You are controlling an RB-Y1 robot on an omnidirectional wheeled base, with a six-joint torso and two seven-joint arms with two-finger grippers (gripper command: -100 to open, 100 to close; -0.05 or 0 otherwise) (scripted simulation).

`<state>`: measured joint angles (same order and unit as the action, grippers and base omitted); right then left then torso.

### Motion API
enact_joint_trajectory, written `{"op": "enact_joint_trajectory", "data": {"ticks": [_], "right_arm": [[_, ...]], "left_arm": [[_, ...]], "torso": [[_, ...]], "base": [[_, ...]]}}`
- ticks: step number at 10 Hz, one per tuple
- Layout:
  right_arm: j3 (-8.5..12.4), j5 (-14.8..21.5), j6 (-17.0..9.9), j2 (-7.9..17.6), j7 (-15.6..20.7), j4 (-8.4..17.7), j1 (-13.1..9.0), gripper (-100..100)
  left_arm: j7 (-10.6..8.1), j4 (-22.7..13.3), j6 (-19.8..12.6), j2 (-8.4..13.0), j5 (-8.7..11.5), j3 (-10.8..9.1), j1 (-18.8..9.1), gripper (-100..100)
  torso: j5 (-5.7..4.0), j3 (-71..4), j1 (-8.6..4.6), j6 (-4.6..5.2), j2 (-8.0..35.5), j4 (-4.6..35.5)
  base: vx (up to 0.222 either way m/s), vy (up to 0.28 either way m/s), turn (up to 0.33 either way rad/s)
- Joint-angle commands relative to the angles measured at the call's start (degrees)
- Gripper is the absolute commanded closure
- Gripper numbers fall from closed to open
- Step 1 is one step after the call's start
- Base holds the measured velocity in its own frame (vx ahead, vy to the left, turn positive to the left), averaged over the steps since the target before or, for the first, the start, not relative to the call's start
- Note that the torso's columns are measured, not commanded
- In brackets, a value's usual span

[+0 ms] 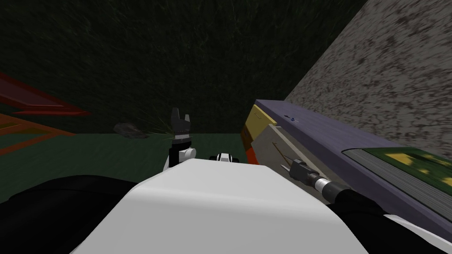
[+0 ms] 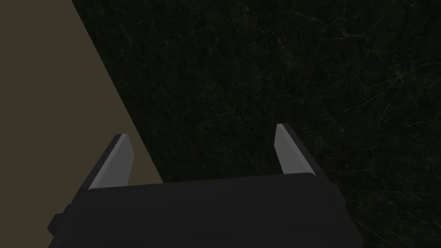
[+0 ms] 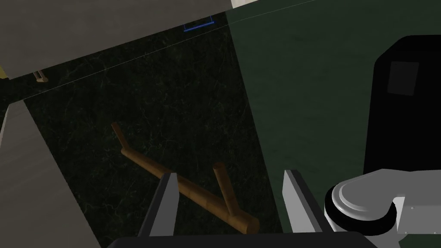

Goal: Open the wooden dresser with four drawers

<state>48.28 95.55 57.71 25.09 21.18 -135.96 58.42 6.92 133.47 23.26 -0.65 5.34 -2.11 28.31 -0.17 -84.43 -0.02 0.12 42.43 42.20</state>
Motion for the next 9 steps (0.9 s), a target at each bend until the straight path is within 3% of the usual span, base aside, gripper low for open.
{"op": "enact_joint_trajectory", "data": {"ticks": [1, 5, 6, 9], "right_arm": [[-0.29, 0.08, 0.08, -0.23, -0.11, -0.51, 0.28, 100], [-0.31, -0.10, -0.23, -0.44, 0.02, -1.32, 0.50, 100], [1.78, -1.31, 0.64, 0.28, -1.95, -3.21, 0.99, -100], [5.10, -3.10, 1.91, 1.42, -4.89, -5.97, 1.76, -100]], "left_arm": [[0.00, 0.00, 0.00, 0.01, 0.00, -0.01, 0.00, 0], [0.00, 0.00, 0.00, 0.00, 0.00, 0.00, 0.00, 0], [0.00, 0.00, 0.00, 0.01, 0.00, -0.01, 0.00, 0], [0.00, 0.00, 0.00, 0.03, 0.00, -0.03, 0.01, 0]], "torso": [[0.01, -0.07, -0.46, -0.02, -0.02, 0.05], [-0.07, 0.08, -0.21, 0.16, 0.10, 0.01], [-0.01, -0.03, -0.60, 0.06, 0.05, 0.08], [0.13, -0.16, -0.14, -0.11, -0.16, 0.08]], "base": [[-0.013, 0.133, -0.007], [-0.026, 0.200, -0.012], [0.012, 0.025, -0.039], [0.011, -0.021, -0.039]]}}
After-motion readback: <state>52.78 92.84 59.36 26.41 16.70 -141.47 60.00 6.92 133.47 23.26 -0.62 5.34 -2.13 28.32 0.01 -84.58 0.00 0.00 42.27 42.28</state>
